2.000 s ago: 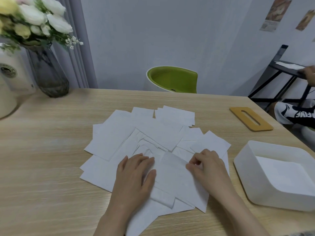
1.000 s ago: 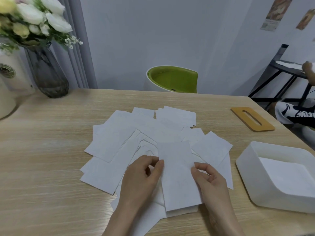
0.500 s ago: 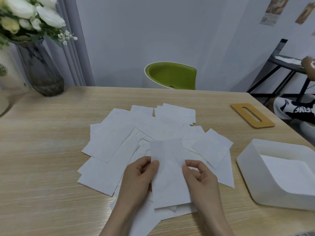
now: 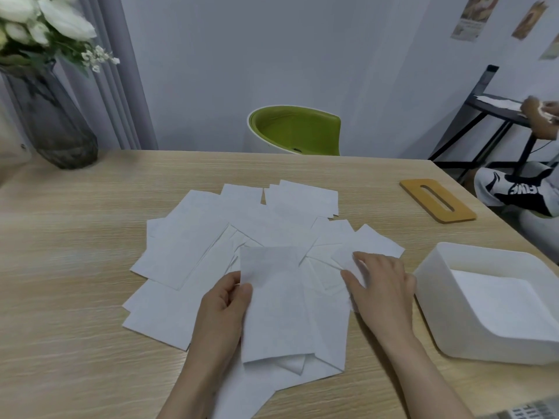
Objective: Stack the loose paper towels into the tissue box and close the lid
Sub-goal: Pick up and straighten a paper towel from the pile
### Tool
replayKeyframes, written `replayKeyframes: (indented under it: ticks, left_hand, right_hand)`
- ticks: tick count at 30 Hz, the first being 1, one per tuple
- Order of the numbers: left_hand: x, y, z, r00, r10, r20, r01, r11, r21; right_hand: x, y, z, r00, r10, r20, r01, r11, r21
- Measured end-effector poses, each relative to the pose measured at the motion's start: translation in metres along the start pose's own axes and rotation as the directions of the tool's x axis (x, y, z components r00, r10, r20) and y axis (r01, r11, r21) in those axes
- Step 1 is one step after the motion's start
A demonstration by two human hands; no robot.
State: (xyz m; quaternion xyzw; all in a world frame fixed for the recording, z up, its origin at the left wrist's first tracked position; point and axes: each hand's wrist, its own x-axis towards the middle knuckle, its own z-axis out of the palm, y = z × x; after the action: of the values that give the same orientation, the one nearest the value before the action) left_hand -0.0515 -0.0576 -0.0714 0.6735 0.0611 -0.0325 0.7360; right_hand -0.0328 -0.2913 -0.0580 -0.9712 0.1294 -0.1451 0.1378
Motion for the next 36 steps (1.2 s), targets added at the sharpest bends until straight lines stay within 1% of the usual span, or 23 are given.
replayKeyframes:
  ticks: [3, 8, 11, 13, 15, 17, 20, 22, 25, 27, 29, 31, 33, 34, 36]
  left_hand:
    - [0.0, 0.0, 0.0, 1.0, -0.004, -0.016, 0.004, 1.0, 0.007]
    - [-0.001, 0.0, 0.0, 1.0, -0.008, -0.014, 0.008, 1.0, 0.025]
    - [-0.002, 0.001, 0.0, 1.0, -0.005, -0.007, 0.005, 0.999, 0.033]
    - [-0.002, 0.001, 0.0, 1.0, -0.007, -0.01, 0.008, 0.999, 0.034]
    - [-0.001, 0.0, 0.0, 1.0, -0.007, -0.024, 0.008, 0.999, 0.04]
    - [0.0, 0.001, 0.0, 0.999, -0.01, -0.048, 0.012, 0.999, 0.049]
    - [0.002, -0.001, 0.0, 0.997, -0.029, -0.074, 0.033, 0.998, 0.06]
    - [0.003, -0.002, 0.0, 0.996, -0.038, -0.075, 0.043, 0.997, 0.066]
    - [0.003, -0.002, -0.001, 0.997, -0.035, -0.061, 0.04, 0.997, 0.071]
    - [0.002, -0.002, -0.001, 0.998, -0.037, -0.059, 0.041, 0.997, 0.072]
    - [0.002, -0.003, -0.001, 0.998, -0.034, -0.062, 0.039, 0.996, 0.076]
    - [0.002, -0.004, -0.001, 0.997, -0.036, -0.065, 0.041, 0.996, 0.076]
    - [0.003, -0.004, -0.001, 0.997, -0.038, -0.062, 0.042, 0.996, 0.074]
    - [0.003, -0.003, 0.0, 0.997, -0.037, -0.062, 0.042, 0.996, 0.075]
    - [0.003, -0.003, -0.001, 0.997, -0.033, -0.063, 0.038, 0.996, 0.079]
  right_hand:
    - [0.003, 0.001, 0.001, 0.998, -0.02, -0.065, 0.018, 0.999, -0.038]
    - [0.002, 0.001, -0.001, 0.993, -0.01, -0.12, 0.015, 0.999, 0.044]
    - [0.0, 0.001, -0.006, 0.992, -0.003, -0.124, 0.014, 0.996, 0.085]
    - [-0.005, -0.003, -0.012, 0.988, -0.06, -0.139, 0.078, 0.989, 0.127]
    - [-0.017, -0.011, -0.018, 0.972, -0.165, -0.166, 0.191, 0.969, 0.156]
    - [-0.037, -0.017, -0.021, 0.956, -0.246, -0.157, 0.273, 0.943, 0.189]
    - [-0.063, -0.014, -0.021, 0.937, -0.326, -0.123, 0.346, 0.913, 0.218]
    - [-0.074, -0.007, -0.022, 0.917, -0.368, -0.153, 0.392, 0.902, 0.18]
    - [-0.084, 0.004, -0.029, 0.904, -0.378, -0.2, 0.412, 0.896, 0.166]
    - [-0.089, 0.008, -0.033, 0.914, -0.363, -0.182, 0.395, 0.898, 0.192]
    - [-0.091, 0.009, -0.036, 0.946, -0.302, -0.115, 0.321, 0.916, 0.239]
    - [-0.09, 0.007, -0.04, 0.982, -0.188, -0.005, 0.178, 0.916, 0.36]
    - [-0.082, 0.004, -0.041, 0.993, -0.064, 0.099, 0.01, 0.885, 0.466]
    - [-0.077, 0.002, -0.041, 0.993, -0.015, 0.116, -0.044, 0.875, 0.483]
    - [-0.067, -0.002, -0.038, 0.992, 0.065, 0.112, -0.105, 0.908, 0.406]
